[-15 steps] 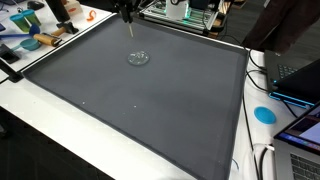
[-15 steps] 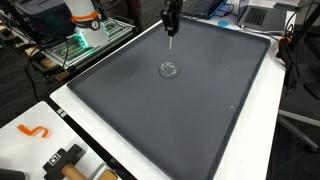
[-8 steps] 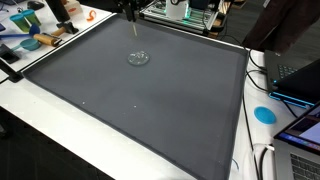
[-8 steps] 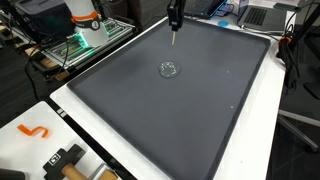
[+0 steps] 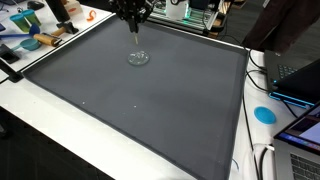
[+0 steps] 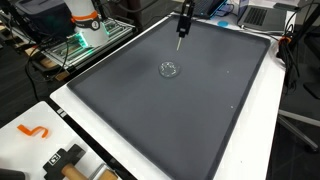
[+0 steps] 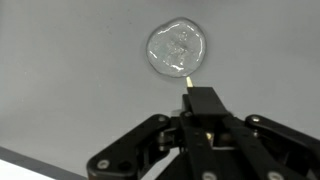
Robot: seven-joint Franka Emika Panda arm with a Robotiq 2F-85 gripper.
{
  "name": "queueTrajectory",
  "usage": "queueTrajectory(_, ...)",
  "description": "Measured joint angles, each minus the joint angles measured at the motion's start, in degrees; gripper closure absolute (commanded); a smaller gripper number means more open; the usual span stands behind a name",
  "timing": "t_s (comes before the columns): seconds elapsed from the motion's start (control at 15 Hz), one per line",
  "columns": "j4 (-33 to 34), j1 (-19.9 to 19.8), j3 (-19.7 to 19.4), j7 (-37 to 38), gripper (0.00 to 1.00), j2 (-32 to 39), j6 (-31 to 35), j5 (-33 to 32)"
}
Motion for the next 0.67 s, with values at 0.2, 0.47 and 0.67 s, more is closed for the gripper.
queueTrajectory(0.2, 1.4, 1.1, 0.1, 2.7, 0.97, 3.4, 0.0, -3.1)
queueTrajectory(0.47, 2.9, 2.5, 0.0, 6.4, 0.97, 6.7, 0.4, -7.3)
queueTrajectory(0.67, 4.0, 3.5, 0.0, 8.6, 0.97, 8.4, 0.6, -9.6)
